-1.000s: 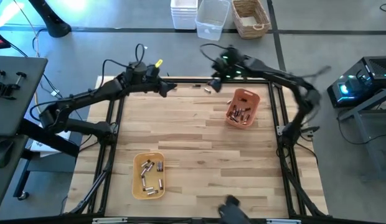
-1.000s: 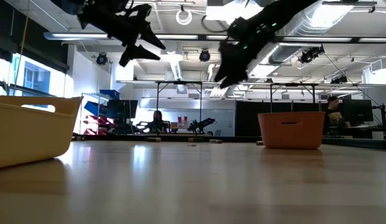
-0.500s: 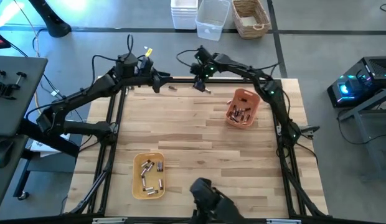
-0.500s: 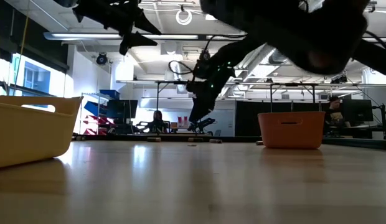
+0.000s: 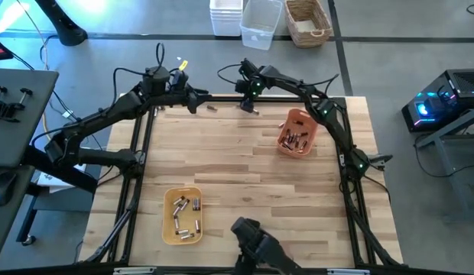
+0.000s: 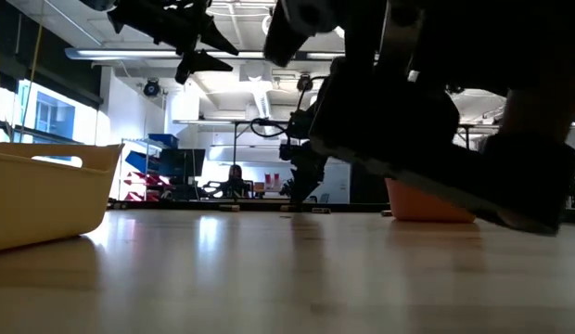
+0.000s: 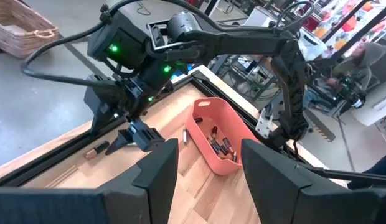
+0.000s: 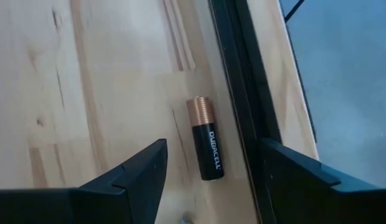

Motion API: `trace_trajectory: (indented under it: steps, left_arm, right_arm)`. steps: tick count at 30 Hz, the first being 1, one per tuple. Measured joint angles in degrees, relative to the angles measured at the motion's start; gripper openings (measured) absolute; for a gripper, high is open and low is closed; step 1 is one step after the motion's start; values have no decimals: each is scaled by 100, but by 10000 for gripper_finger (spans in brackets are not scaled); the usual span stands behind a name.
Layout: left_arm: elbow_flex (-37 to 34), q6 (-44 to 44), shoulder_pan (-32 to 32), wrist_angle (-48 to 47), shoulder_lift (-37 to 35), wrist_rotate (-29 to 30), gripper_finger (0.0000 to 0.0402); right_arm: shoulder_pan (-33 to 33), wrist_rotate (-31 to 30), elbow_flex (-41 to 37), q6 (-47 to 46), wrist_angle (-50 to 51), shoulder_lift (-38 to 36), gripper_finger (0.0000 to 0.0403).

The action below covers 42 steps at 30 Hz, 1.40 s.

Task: Sort batteries
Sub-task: Put the black battery into the orange bin

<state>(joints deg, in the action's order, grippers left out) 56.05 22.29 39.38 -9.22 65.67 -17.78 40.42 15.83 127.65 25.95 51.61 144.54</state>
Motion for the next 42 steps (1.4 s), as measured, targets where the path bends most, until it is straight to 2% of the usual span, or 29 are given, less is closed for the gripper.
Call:
trace_trajectory:
  steps: [7, 12, 18, 25, 29, 33, 37, 42]
  left_arm:
    - [0, 161, -2, 1, 0, -1, 170]
    - [0, 159, -2, -18, 0, -2, 170]
    - [0, 150, -2, -156, 0, -5, 170]
    - [-2, 150, -2, -269, 1, -24, 170]
    - [-2, 150, -2, -301, 0, -24, 170]
    - [-2, 155, -2, -300, 2, -24, 170]
    - [-2, 159, -4, -300, 2, -27, 170]
    - [-2, 156, -4, -300, 0, -26, 170]
  right_arm:
    - [-179, -276, 155, -276, -34, 21, 213]
    - [-273, 73, 759, -421, 37, -43, 211]
    - [-231, 104, 531, -302, 312, -137, 210]
    - [-260, 220, -3, -332, 166, -106, 210]
    - [-260, 29, -331, -395, -80, -90, 210]
    - [-219, 78, -243, -603, -59, -114, 210]
    - [-212, 376, 99, -386, 302, -123, 210]
    - [-218, 430, 403, -353, 317, -138, 210]
